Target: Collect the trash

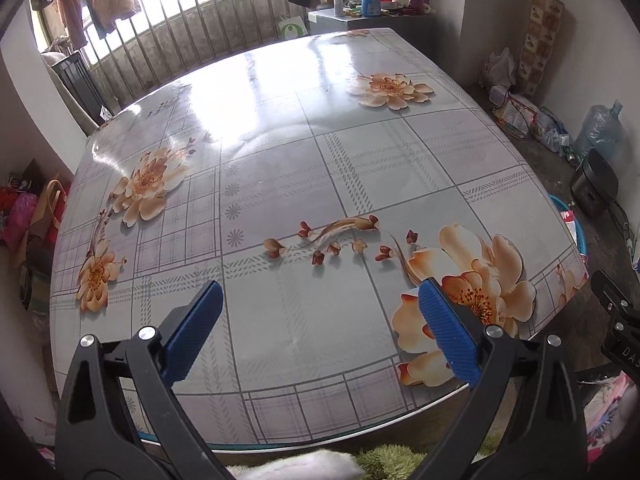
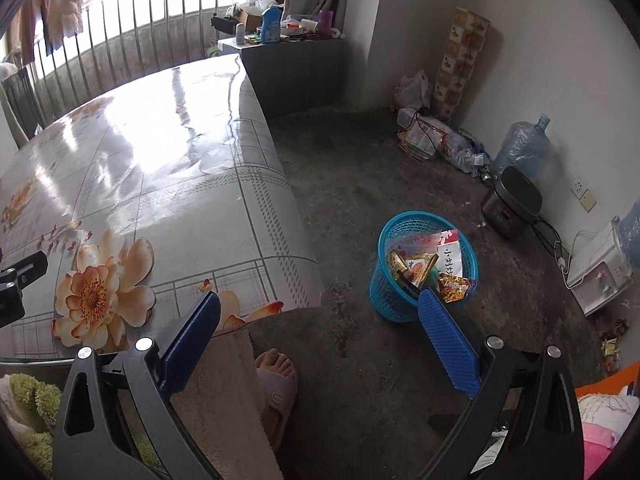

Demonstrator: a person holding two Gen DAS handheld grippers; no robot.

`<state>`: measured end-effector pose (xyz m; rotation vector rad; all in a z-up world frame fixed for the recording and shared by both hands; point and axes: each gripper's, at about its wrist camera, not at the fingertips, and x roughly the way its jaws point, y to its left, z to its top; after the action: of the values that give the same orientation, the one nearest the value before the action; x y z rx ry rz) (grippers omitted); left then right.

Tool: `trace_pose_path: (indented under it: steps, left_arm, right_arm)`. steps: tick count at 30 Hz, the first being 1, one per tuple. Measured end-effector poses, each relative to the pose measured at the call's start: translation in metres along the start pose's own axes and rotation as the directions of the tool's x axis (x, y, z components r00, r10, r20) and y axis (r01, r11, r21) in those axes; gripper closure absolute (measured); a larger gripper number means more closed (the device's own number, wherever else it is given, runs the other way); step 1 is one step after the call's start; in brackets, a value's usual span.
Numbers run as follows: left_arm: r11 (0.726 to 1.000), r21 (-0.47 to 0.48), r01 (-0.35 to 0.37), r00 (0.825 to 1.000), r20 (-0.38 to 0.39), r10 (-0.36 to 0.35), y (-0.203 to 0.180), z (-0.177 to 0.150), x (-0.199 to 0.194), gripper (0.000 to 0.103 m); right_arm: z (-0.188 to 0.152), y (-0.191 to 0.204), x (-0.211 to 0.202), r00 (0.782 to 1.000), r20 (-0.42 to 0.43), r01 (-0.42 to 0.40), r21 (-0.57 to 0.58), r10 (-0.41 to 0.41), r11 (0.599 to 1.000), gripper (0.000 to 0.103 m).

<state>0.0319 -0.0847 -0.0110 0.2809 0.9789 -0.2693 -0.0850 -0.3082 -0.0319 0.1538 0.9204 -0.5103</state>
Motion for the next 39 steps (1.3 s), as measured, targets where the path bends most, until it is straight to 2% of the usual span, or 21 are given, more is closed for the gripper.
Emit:
trace_pose_path:
  steps: [8,39]
  left_arm:
    - [0.999,0.041,0.005,1.0,-0.019,-0.004,-0.009,0.001,0.004,0.009]
    - [0.999,0.034,0.007,1.0,-0.012,-0.006,-0.006,0.0,0.001,0.009]
  right_arm:
    - [-0.001,-0.006,0.002,1.0,-0.008,0.002,0.031,-0.002,1.0,0.007]
    - [0.003,-0.004,-0.011,1.0,0.022,0.016,0.01,-0.016,1.0,0.007]
